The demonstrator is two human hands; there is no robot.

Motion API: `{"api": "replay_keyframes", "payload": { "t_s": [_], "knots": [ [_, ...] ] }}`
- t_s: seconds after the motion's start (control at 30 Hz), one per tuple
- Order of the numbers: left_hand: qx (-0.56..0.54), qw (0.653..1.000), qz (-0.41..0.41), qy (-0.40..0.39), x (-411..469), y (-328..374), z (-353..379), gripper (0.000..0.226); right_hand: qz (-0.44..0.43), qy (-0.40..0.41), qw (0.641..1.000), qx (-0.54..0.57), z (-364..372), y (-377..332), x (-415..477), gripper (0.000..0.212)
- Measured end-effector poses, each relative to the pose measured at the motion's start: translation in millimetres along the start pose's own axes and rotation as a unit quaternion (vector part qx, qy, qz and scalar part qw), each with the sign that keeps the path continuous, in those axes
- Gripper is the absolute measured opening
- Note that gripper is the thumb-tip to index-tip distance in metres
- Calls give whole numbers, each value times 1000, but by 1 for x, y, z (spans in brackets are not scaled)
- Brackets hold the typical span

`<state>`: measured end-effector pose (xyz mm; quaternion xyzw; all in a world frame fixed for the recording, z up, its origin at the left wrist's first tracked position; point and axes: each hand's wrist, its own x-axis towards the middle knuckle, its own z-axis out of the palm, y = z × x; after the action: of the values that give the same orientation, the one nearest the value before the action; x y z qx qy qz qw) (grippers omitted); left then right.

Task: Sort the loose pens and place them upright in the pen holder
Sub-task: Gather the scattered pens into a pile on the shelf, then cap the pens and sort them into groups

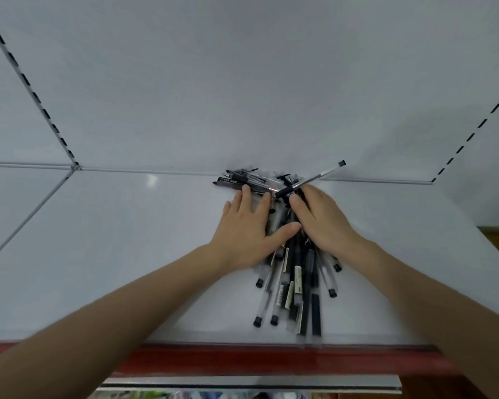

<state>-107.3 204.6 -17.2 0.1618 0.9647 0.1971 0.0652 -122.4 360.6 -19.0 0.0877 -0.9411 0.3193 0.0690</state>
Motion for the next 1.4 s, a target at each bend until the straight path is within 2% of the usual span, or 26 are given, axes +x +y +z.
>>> {"api": "replay_keyframes", "payload": {
  "t_s": [0.1, 0.2, 0.27, 0.4, 0.47, 0.63, 0.73, 0.8, 0.87, 0.93, 1.0, 1.13, 1.23, 1.3, 1.4],
  "knots": [
    [-23, 1000, 4, 3, -7, -6, -7, 84, 1, -3, 1000, 6, -11, -3, -6, 38],
    [-35, 999, 15, -8, -27, -21, -20, 91, 50, 35, 998, -16, -33, -3, -25, 34],
    [-20, 998, 23, -47, -47, -30, -25, 99, 62, 25, 997, -30, -46, -2, -42, 45],
    [65, 992, 37, -100, -64, -26, -17, 105, 30, -135, 985, -102, -38, -8, -72, 82],
    [85, 991, 44, -95, -59, -17, -12, 105, 24, -153, 980, -122, -27, -11, -75, 85],
    [95, 989, 59, -91, -46, -3, -6, 104, 5, -109, 987, -118, -15, -14, -57, 75],
    [61, 995, 49, -62, -46, -15, -18, 110, -37, 10, 993, -112, -28, -5, -38, 51],
    [46, 998, 43, -33, -48, -26, -27, 114, -21, 65, 990, -120, -38, 6, -21, 41],
    [37, 998, 41, -16, -49, -35, -32, 111, 32, 31, 988, -147, -43, 19, -6, 40],
    [45, 997, 63, -6, -50, -40, -33, 107, 31, -30, 977, -207, -43, 26, -1, 49],
    [59, 993, 98, 14, -49, -42, -31, 109, 22, -50, 973, -225, -41, 26, -3, 47],
    [54, 992, 110, 23, -46, -48, -30, 106, -6, -65, 977, -204, -38, 16, -16, 40],
    [38, 992, 115, 22, -47, -46, -32, 101, 29, -80, 986, -144, -48, 13, -23, 30],
    [22, 993, 114, 22, -47, -45, -33, 100, 45, -105, 986, -121, -58, 16, -30, 31],
    [4, 994, 105, 37, -44, -48, -32, 94, 10, -115, 985, -128, -67, 24, -41, 32]
  ]
}}
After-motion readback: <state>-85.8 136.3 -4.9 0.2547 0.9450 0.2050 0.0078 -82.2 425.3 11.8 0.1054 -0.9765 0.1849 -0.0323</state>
